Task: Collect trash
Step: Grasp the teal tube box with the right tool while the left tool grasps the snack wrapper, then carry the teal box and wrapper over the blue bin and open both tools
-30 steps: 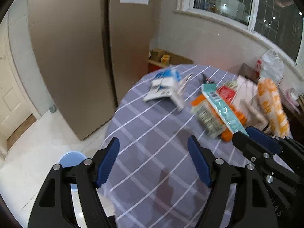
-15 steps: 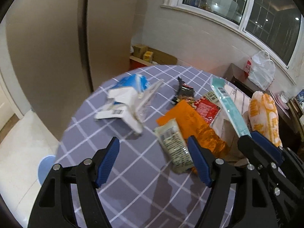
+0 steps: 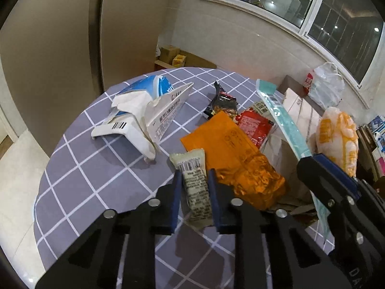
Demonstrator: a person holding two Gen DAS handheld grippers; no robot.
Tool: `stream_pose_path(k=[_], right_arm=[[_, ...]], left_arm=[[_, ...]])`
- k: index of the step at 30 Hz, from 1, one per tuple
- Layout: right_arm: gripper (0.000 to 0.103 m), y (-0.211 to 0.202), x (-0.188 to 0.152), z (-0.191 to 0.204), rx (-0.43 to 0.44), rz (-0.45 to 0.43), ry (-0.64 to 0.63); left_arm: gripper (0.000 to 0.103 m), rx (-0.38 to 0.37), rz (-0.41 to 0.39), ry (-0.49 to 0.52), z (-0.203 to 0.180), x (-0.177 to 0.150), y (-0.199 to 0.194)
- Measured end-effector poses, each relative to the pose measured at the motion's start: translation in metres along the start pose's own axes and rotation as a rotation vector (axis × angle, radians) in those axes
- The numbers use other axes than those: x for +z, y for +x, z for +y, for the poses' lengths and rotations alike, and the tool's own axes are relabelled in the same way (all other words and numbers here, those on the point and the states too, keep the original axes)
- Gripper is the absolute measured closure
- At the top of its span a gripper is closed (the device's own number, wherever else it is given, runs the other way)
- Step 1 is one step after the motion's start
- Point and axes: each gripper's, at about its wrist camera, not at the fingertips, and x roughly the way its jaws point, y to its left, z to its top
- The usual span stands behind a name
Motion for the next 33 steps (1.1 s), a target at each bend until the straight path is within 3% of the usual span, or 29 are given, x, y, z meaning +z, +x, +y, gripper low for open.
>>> stream_pose_path(k=[8, 18, 23, 33], right_arm=[[0.076, -0.013, 0.002, 0.020, -0.012, -0.012, -0.033], [0.076, -0.027, 0.009, 0.086, 0.053, -0.031, -0.112], [0.076, -0.020, 0.005, 0.139, 0.132, -0.011, -0.151], [0.075, 0.015, -0.001, 0.260, 0.316, 0.043, -0.214]], left_arm=[[0.092, 0.004, -0.037, -0.033, 0.020, -0.004, -0.030], [0.092, 0.038, -0.122, -0.058, 0.070, -0.015, -0.086], [0.092, 0.066, -0.154, -0.113, 0.117, -0.022, -0.114], [0.092, 0.196, -0.187, -0.243, 0.239, -0.042, -0.159]])
